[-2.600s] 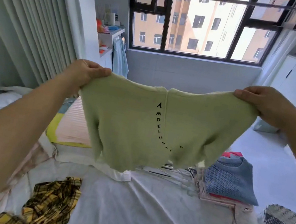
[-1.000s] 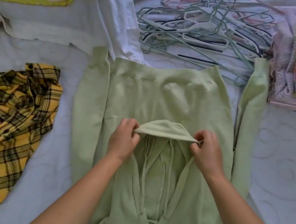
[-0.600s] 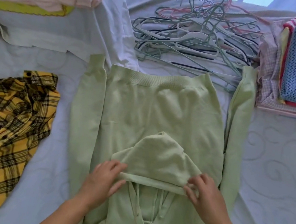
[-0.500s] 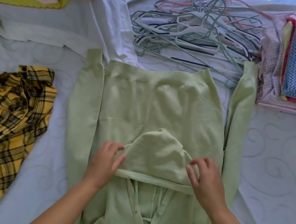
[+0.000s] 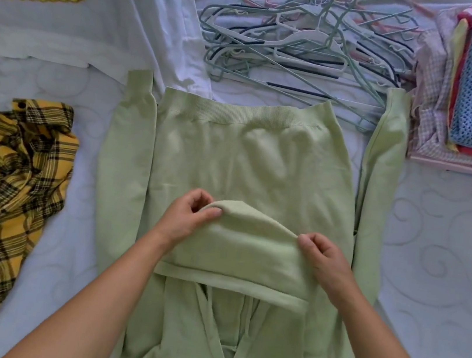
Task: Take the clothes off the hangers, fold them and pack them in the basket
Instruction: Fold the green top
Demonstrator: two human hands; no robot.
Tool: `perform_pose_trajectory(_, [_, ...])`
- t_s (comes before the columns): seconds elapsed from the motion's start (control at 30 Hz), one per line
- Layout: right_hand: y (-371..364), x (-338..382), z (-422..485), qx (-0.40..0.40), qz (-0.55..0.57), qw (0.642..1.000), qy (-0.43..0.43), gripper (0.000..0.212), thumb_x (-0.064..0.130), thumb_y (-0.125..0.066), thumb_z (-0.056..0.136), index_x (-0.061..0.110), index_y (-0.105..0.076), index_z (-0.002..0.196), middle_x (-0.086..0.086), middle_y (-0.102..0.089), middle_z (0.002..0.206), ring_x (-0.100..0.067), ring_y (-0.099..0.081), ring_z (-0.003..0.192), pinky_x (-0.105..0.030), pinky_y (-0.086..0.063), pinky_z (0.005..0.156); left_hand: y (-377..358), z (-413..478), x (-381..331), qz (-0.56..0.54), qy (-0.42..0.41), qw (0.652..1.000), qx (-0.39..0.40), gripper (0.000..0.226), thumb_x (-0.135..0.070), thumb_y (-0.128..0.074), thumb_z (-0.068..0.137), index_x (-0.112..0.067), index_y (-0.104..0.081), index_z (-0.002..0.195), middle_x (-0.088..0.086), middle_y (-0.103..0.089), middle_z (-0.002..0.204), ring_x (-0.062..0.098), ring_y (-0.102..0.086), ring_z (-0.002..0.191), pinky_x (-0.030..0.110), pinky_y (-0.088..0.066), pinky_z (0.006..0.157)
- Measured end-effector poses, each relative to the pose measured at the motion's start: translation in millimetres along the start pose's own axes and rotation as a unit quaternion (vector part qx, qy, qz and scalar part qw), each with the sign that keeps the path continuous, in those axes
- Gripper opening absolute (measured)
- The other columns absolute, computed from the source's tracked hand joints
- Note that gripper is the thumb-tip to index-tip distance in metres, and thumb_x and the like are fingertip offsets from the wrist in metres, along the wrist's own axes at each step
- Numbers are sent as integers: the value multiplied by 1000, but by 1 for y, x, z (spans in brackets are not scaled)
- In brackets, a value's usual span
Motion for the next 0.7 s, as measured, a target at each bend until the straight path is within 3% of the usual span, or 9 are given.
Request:
perform_pose_trajectory(0.07, [-12,0,8,23,-31,999,-9,4,19,-62,89,16,-62,91,2,-63,85,-9,-56,76,-12,-44,66,-8,0,18,73,61,994,59,17,-29,-70,82,-19,-59,88,-4,-52,75,7,-45,66,15,-35,52])
perform_pose_trajectory(0.1, [-19,0,13,35,-48,998,-13,11,19,-65,86,16,-62,97,2,-64,90,-9,-58,79,-16,-46,71,-11,1,23,102,77,989,72,16,-31,-68,84,-19,-59,90,-5,-53,76,8,-46,67,18,-36,54])
perform_pose_trajectory(0.17, [-27,4,22,45,-95,994,-21,12,15,-67,85,12,-64,96,-1,-65,88,-13,-58,78,-26,-47,74,-10,10,21,120,62,989,53,16,-30,-66,85,-16,-60,88,1,-54,78,13,-47,69,28,-39,59])
perform_pose_trajectory(0.23, [-26,5,27,41,-53,997,-29,3,11,-63,87,12,-65,86,-3,-62,81,-15,-55,74,-27,-45,69,-4,16,10,97,21,995,6,9,-21,-63,88,-15,-59,81,4,-53,75,15,-48,69,29,-40,61])
perform_pose_trajectory(0.33, [-18,4,29,26,22,999,-36,7,10,-58,91,12,-65,89,-1,-63,83,-12,-57,76,-21,-46,69,7,15,9,46,12,998,-29,8,-17,-64,87,-20,-59,82,-2,-53,73,10,-47,64,16,-39,55])
perform_pose_trajectory(0.43, [-17,1,32,28,-9,999,-33,9,13,-61,89,10,-64,97,3,-64,84,-6,-57,75,-6,-44,63,11,1,36,91,84,992,-2,12,-27,-69,82,-20,-61,87,-1,-61,80,13,-53,72,21,-42,64])
perform_pose_trajectory(0.5, [-20,2,35,28,-35,998,-37,8,13,-64,87,9,-64,94,4,-62,80,-5,-55,70,-5,-42,58,12,-9,48,122,104,987,21,17,-27,-73,78,-16,-63,86,-2,-61,77,12,-53,71,20,-41,63])
perform_pose_trajectory(0.57, [-22,3,38,27,-49,998,-42,2,12,-63,87,11,-65,89,4,-62,76,-6,-54,67,-10,-43,59,12,-15,46,176,71,982,26,18,-22,-74,78,-11,-61,82,-2,-57,69,13,-48,65,21,-37,58])
perform_pose_trajectory(0.7, [-20,8,39,-6,-52,998,-24,3,15,-63,88,14,-64,90,4,-64,83,-11,-59,79,-17,-46,69,31,-23,34,206,4,976,-77,21,-25,-73,78,-13,-55,78,-4,-53,71,14,-49,66,30,-39,63])
Point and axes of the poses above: each hand's wrist, its own z-axis towards the middle knuckle, its own y-axis out of the back of the hand, x = y × z, the point moved 9 cm from there along z, towards the middle knuckle
